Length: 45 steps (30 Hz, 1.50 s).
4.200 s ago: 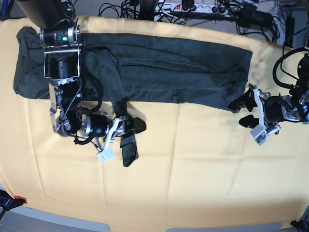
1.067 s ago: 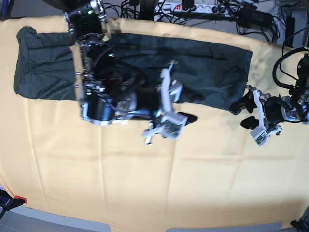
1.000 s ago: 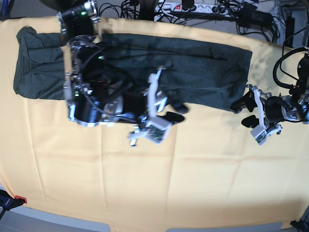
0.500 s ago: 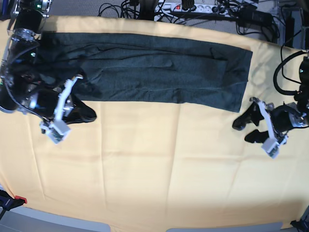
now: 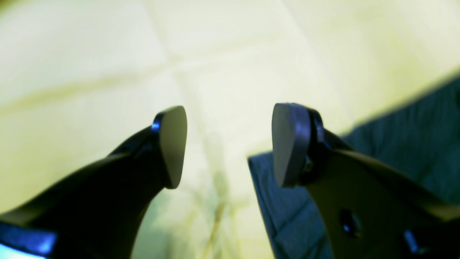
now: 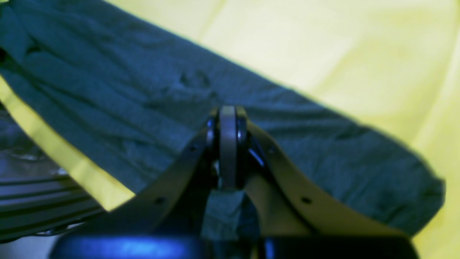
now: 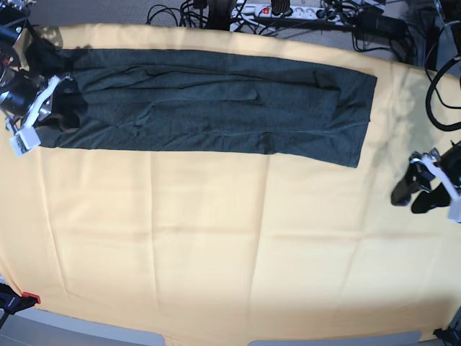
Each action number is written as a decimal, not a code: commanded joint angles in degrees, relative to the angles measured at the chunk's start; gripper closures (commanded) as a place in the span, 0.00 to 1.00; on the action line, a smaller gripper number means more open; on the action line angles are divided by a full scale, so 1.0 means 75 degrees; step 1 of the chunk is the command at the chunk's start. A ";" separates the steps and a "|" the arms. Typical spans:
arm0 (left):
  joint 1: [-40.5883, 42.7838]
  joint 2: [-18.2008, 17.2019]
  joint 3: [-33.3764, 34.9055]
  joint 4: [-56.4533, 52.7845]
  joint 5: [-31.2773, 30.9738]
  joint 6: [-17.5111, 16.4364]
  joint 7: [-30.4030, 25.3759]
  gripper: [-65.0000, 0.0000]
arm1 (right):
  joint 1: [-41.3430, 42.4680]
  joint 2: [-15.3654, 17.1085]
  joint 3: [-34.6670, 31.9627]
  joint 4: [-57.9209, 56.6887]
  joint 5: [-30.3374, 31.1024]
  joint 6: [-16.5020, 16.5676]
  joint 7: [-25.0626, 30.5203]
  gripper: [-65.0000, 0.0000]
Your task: Fold the T-shirt properly
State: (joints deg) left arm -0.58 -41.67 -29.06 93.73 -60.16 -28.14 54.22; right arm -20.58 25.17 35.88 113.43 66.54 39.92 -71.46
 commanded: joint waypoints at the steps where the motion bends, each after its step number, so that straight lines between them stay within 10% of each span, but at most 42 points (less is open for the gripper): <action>1: 0.0058 -0.0087 -0.0356 0.0087 -0.0137 -0.0003 -0.0096 0.40 | -0.0102 0.0096 0.0073 0.0090 -0.0195 0.0010 0.0344 1.00; 14: 0.2326 0.0583 -0.1515 0.0087 -0.0536 -0.0006 0.0038 0.40 | -0.0507 -0.0329 0.0073 -0.1617 -0.2305 0.0010 0.1856 1.00; 27: 0.3060 0.0836 -0.1457 0.0087 -0.0163 0.0309 -0.0082 0.40 | -0.0472 -0.0326 0.0073 -0.2203 -0.2253 0.0010 0.1635 1.00; 45: 0.2634 0.1288 0.0970 0.0087 0.1139 0.1309 -0.0621 0.40 | -0.0472 -0.0306 0.0073 -0.2200 -0.2250 0.0010 0.1585 1.00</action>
State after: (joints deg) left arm 18.81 -31.62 -22.04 94.15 -52.45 -18.57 47.29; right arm -23.99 21.89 36.12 96.47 49.91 39.94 -59.13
